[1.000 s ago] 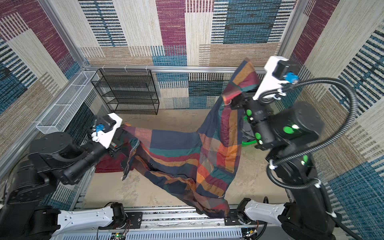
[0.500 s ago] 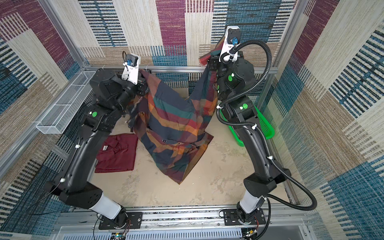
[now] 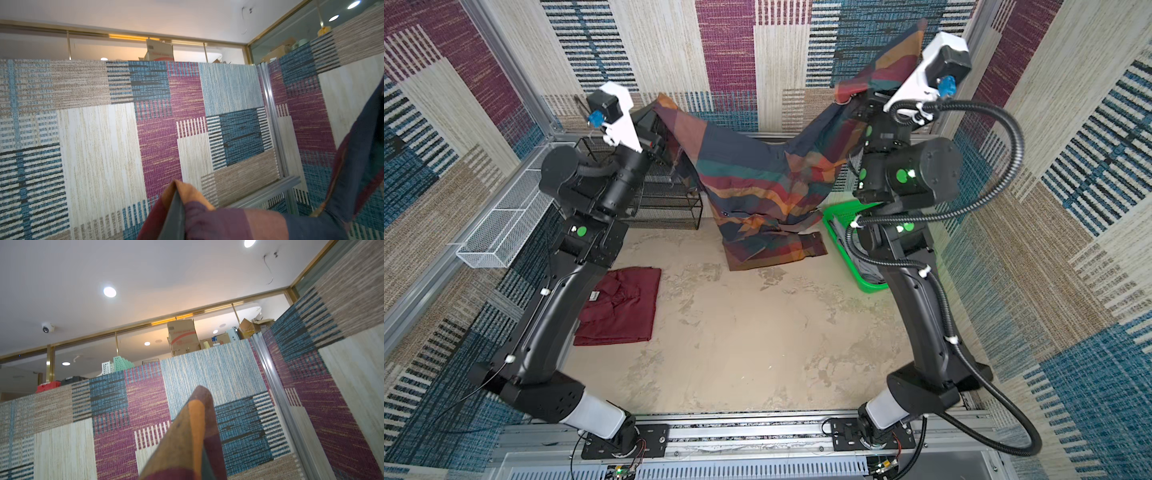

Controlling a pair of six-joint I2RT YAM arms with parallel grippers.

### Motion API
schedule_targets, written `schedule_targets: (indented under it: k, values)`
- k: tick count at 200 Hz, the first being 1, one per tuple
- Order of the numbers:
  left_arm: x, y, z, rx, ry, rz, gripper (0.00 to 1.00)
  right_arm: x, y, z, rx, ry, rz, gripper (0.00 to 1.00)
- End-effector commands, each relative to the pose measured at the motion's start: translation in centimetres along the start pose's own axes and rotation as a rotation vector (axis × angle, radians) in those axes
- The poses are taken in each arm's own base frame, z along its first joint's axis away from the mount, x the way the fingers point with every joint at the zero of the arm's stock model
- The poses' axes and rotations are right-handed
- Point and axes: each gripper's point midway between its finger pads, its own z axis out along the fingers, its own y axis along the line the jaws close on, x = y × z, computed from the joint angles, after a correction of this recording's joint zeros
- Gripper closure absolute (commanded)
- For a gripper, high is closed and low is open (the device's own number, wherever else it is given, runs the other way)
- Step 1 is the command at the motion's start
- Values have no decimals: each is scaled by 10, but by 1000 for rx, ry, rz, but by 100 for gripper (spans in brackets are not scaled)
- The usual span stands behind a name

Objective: Fold and stack the long sleeve shirts
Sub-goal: 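Lower the plaid shirt onto the table, dragging it toward the robot with both grippers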

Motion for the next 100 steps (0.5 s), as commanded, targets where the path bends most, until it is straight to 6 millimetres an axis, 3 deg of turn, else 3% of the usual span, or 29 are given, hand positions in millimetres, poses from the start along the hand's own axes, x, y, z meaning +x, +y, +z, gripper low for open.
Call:
schedule_targets:
  k: [1,21,30,32,35,45,52,65,84,100]
  values:
    - [-1,0,-43,-33,-77,34,100,-3,-12,-29,-27,24,43,100]
    - [48,3,-99,-106,19,30,100,5,-24,-70,-76,111,78,100]
    - [53,3,-126,-122,35,17,100,12,-30,-87,-92,160,91,100]
    - [63,2,-129,-121,58,12,100,17,-31,-91,-92,178,93,100]
    - [59,1,-139,-124,54,5,100,24,-34,-98,-92,207,98,100]
    - [88,-4,-161,-123,127,-48,100,38,-45,-122,-86,279,149,100]
    - [94,-9,-178,-112,151,-69,100,44,-51,-136,-79,311,170,100]
    - [125,-12,-210,-145,237,-121,100,72,-67,-168,-42,421,210,100]
    - [169,-23,-252,-159,350,-197,100,102,-80,-200,-1,555,237,100]
    - [188,-29,-279,-202,406,-268,100,130,-89,-226,34,682,231,100]
